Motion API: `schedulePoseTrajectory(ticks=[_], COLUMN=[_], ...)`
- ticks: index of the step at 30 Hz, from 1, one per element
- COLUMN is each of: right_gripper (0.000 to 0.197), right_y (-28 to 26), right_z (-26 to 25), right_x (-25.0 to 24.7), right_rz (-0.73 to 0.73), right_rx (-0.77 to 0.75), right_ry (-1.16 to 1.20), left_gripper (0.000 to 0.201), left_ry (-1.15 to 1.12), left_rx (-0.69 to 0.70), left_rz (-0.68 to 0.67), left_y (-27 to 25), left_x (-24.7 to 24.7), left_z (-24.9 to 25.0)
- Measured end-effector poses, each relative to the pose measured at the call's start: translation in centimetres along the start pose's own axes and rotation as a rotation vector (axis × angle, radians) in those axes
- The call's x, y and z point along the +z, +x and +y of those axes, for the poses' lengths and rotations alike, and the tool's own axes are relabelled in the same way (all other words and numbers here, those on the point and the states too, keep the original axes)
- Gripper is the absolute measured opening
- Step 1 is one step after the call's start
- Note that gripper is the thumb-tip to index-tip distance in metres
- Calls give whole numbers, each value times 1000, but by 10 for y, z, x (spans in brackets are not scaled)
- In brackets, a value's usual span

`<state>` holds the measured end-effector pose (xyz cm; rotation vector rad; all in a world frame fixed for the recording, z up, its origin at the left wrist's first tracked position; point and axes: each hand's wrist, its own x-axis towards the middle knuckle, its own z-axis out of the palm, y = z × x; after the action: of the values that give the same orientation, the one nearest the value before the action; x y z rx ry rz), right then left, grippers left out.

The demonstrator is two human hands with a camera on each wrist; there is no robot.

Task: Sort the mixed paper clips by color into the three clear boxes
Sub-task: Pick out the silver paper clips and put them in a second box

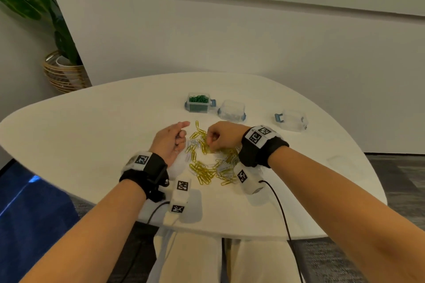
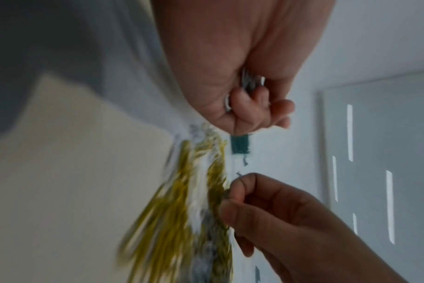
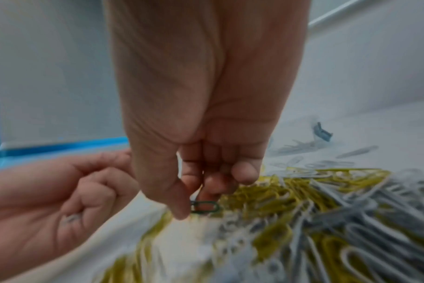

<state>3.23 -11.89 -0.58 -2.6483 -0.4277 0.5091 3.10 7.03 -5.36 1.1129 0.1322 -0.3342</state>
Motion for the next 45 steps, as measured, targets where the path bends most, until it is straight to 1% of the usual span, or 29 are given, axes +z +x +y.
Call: schedulePoseTrajectory(ticks=[1,3,5,6,8,10,12,13,15,17,18,19,21,23,25,27,28,30,31,32,33,35,37,39,41,45], right_gripper=[15,21,19,17,14,14,17,21,41,69,79,83,79,76,79,81,76,48,36,31,32,39,47,56,63,69], right_y=[6,21,41,51,72,91,109,115,125,131,133,135,136,129,118,101,90,67,56,46,37,24,15,11,9,-4], right_z=[6,15,20,20,19,19,20,20,19,14,11,9,7,4,-1,-3,-3,5,11,18,24,35,42,48,52,55], right_x=[-10,-32,-54,-62,-74,-78,-81,-81,-83,-81,-80,-78,-74,-72,-69,-70,-72,-76,-77,-74,-68,-54,-41,-31,-20,0], right_rz=[79,286,463,516,565,560,491,428,307,173,105,59,43,39,13,58,125,281,299,256,167,-22,-143,-203,-254,-343], right_rx=[13,41,70,72,70,80,100,113,124,123,127,132,122,96,69,38,29,20,42,79,114,151,131,108,101,34], right_ry=[56,129,253,337,472,549,536,475,228,-27,-116,-177,-228,-216,-214,-167,-95,51,66,20,-67,-204,-212,-211,-215,-216], left_gripper=[23,23,25,26,28,29,31,31,31,28,25,23,25,24,21,23,24,26,27,29,31,32,30,29,31,32], left_ry=[201,712,1179,1334,1540,1683,1769,1788,1786,1778,1780,1785,1800,1819,1765,1585,1470,1247,1142,1035,927,730,608,578,634,778], left_rx=[74,202,280,285,259,200,133,109,99,112,110,103,88,99,134,92,44,-58,-85,-90,-86,-89,-90,-50,17,101], left_rz=[41,77,31,6,-40,-108,-167,-189,-236,-313,-357,-406,-508,-563,-541,-480,-457,-424,-399,-371,-344,-308,-280,-251,-238,-285], left_y=[9,32,56,66,82,93,102,104,105,102,98,95,90,85,80,78,77,74,73,71,71,73,80,91,104,130], left_x=[3,9,16,19,26,32,35,36,39,42,43,43,42,41,42,43,43,46,48,52,57,72,89,105,117,141], left_z=[11,29,40,43,44,43,43,43,43,40,38,36,31,32,39,47,52,59,61,63,63,63,63,62,59,44])
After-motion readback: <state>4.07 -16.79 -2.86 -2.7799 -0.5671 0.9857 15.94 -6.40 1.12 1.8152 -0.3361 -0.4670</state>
